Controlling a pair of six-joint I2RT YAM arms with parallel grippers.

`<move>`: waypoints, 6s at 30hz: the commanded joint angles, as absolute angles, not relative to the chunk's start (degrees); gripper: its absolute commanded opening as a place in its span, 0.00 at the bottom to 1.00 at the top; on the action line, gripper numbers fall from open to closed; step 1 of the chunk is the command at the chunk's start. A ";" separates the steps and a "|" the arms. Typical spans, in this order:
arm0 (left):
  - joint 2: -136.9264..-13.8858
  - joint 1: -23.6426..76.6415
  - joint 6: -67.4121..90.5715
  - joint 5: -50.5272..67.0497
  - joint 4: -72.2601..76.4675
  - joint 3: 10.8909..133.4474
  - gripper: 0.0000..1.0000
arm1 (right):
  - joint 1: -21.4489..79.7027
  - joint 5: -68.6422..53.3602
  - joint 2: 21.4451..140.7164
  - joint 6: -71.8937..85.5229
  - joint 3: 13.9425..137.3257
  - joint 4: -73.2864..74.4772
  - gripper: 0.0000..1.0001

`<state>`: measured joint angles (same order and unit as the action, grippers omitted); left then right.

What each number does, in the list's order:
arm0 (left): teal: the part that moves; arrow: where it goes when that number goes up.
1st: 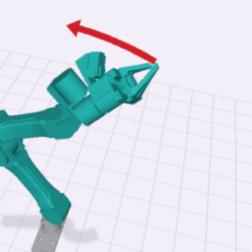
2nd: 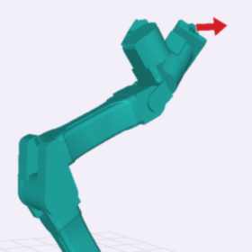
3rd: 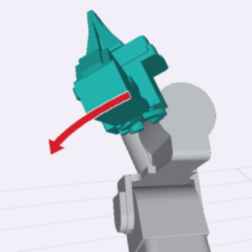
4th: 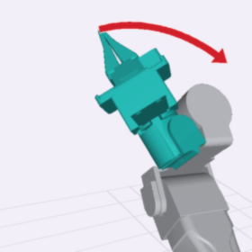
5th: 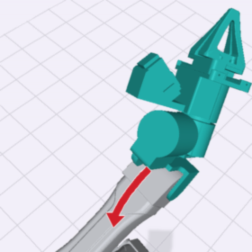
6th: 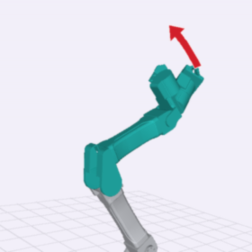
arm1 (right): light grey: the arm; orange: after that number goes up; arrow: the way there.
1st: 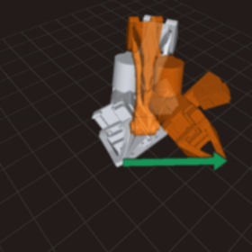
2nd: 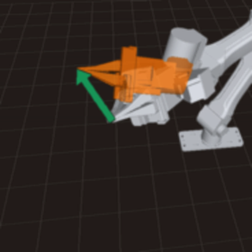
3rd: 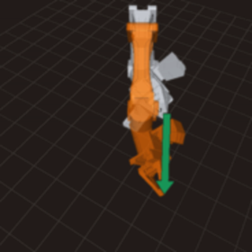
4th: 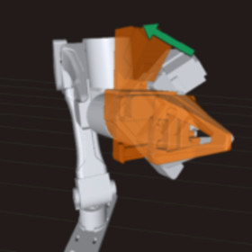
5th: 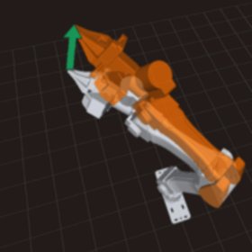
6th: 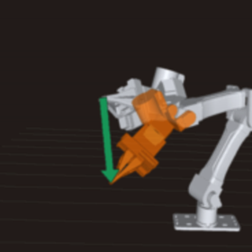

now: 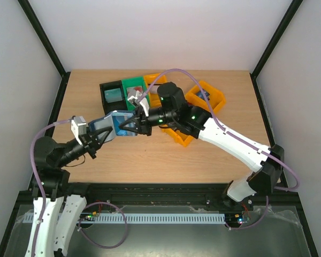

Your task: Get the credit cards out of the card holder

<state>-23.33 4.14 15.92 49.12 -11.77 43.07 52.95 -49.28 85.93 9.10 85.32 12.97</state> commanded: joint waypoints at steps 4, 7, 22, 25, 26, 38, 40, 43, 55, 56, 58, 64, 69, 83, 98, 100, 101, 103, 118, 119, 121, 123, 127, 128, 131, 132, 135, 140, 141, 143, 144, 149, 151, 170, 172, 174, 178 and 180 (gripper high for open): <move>-23.65 2.90 34.89 54.34 0.27 40.73 0.02 | 51.70 -56.61 85.07 12.59 82.15 5.40 0.04; -23.97 2.61 35.05 52.15 -0.86 40.39 0.02 | 49.70 -58.78 83.58 15.40 79.78 2.20 0.02; -29.28 1.49 10.05 4.56 -19.97 44.78 0.54 | 49.28 -11.60 92.62 31.44 88.14 20.32 0.02; -29.02 1.49 8.62 11.49 -18.32 45.89 0.36 | 51.09 -7.14 94.43 31.81 89.20 21.16 0.02; -28.91 1.57 9.10 16.19 -18.02 45.80 0.30 | 52.03 -6.11 94.95 31.60 89.91 21.32 0.02; -32.42 7.06 25.34 40.04 -8.38 38.80 0.19 | 57.08 -18.94 100.10 27.33 96.82 18.89 0.02; -33.98 7.12 27.47 39.43 -7.27 38.25 0.18 | 57.10 -26.41 100.02 27.47 96.64 16.23 0.02; -33.98 6.95 30.23 38.28 -5.47 37.49 0.19 | 57.00 -30.97 99.45 27.83 96.12 13.84 0.02; -32.61 4.61 31.40 35.81 -10.66 38.25 0.27 | 54.06 -44.84 93.30 34.75 87.67 -2.11 0.02; -32.65 4.31 31.65 35.89 -10.93 38.44 0.27 | 53.70 -45.28 92.66 34.97 87.09 -3.05 0.02; -32.69 4.05 32.29 36.91 -10.79 38.41 0.28 | 52.72 -46.55 91.30 36.09 85.57 -5.80 0.02; -33.31 3.95 33.49 42.10 -9.33 38.30 0.33 | 52.25 -50.29 88.95 39.66 82.84 -13.01 0.02; -33.75 4.16 34.53 47.17 -8.69 37.79 0.34 | 52.36 -49.32 88.51 41.05 82.38 -17.54 0.02; -34.46 4.92 42.79 62.40 5.03 39.05 0.24 | 53.79 -37.13 95.85 43.34 85.04 -23.44 0.02; -35.58 4.88 53.00 73.32 15.77 38.85 0.24 | 52.23 -40.71 98.09 37.30 94.20 -20.54 0.02; -35.41 4.84 52.80 73.60 16.13 39.18 0.18 | 52.18 -40.69 97.91 34.92 95.27 -18.09 0.02; -35.42 4.90 52.33 73.68 16.06 39.58 0.16 | 52.15 -40.31 97.94 34.13 95.69 -16.93 0.02; -35.40 5.00 49.70 73.40 13.96 41.01 0.16 | 52.17 -39.78 98.00 33.78 95.91 -16.03 0.02; -31.97 5.69 11.84 60.88 -20.26 44.21 0.30 | 54.90 -50.68 89.81 27.20 86.89 -29.00 0.02; -31.08 5.71 11.36 60.75 -19.34 44.28 0.30 | 54.99 -49.74 88.72 25.85 85.68 -29.12 0.02; -29.13 5.81 10.98 60.63 -16.77 44.07 0.30 | 55.25 -49.31 87.21 23.88 83.75 -29.88 0.02; -27.69 5.89 11.06 61.26 -14.60 43.98 0.30 | 55.90 -49.73 86.45 22.84 82.28 -31.56 0.02; -27.21 5.90 10.03 65.72 -15.92 43.99 0.30 | 56.31 -51.30 85.20 22.09 80.84 -34.47 0.02; -27.18 5.90 9.27 66.24 -17.13 43.90 0.30 | 56.29 -51.81 84.80 21.60 80.71 -34.53 0.02; -27.06 5.93 7.45 66.77 -18.74 43.64 0.31 | 56.28 -52.99 83.62 20.34 80.34 -34.27 0.02; -27.07 5.93 6.74 66.34 -19.09 43.61 0.31 | 56.28 -53.18 83.18 19.78 80.21 -34.06 0.02; -27.39 5.89 4.48 62.56 -20.73 43.36 0.29 | 56.31 -54.09 82.16 19.12 79.81 -34.37 0.02; -27.60 5.93 4.86 63.36 -19.54 42.33 0.27 | 57.35 -55.59 82.32 18.70 79.22 -34.89 0.02; -27.58 5.97 4.84 63.76 -19.62 42.44 0.27 | 57.57 -54.95 82.02 18.00 78.74 -35.00 0.02; -27.63 6.19 4.95 63.92 -20.53 42.76 0.26 | 57.69 -52.51 81.12 16.88 77.89 -35.67 0.02; -27.72 6.36 5.45 64.19 -20.85 42.72 0.26 | 57.70 -51.04 80.67 16.28 77.80 -35.71 0.02; -27.76 6.47 6.30 65.36 -23.43 43.79 0.27 | 57.69 -41.71 78.29 13.45 76.47 -35.73 0.02; -27.19 6.50 9.63 65.39 -20.42 43.79 0.27 | 57.71 -39.71 77.55 13.68 75.13 -37.04 0.02; -25.07 5.45 13.14 47.77 -16.62 47.44 0.37 | 57.47 -31.52 76.49 11.32 78.63 -21.60 0.02; -24.90 4.97 12.87 47.31 -16.45 48.10 0.41 | 57.37 -29.00 76.18 9.95 79.00 -17.28 0.02; -24.19 4.73 11.64 48.04 -16.12 47.37 0.49 | 57.24 -26.08 76.05 9.91 79.72 -13.77 0.01; -20.98 4.39 14.77 38.97 -9.37 42.30 0.64 | 57.27 -25.41 77.38 14.20 81.63 -10.85 0.02; -19.52 4.39 14.77 37.41 -3.60 39.53 0.71 | 57.32 -26.78 78.95 18.72 82.08 -11.61 0.02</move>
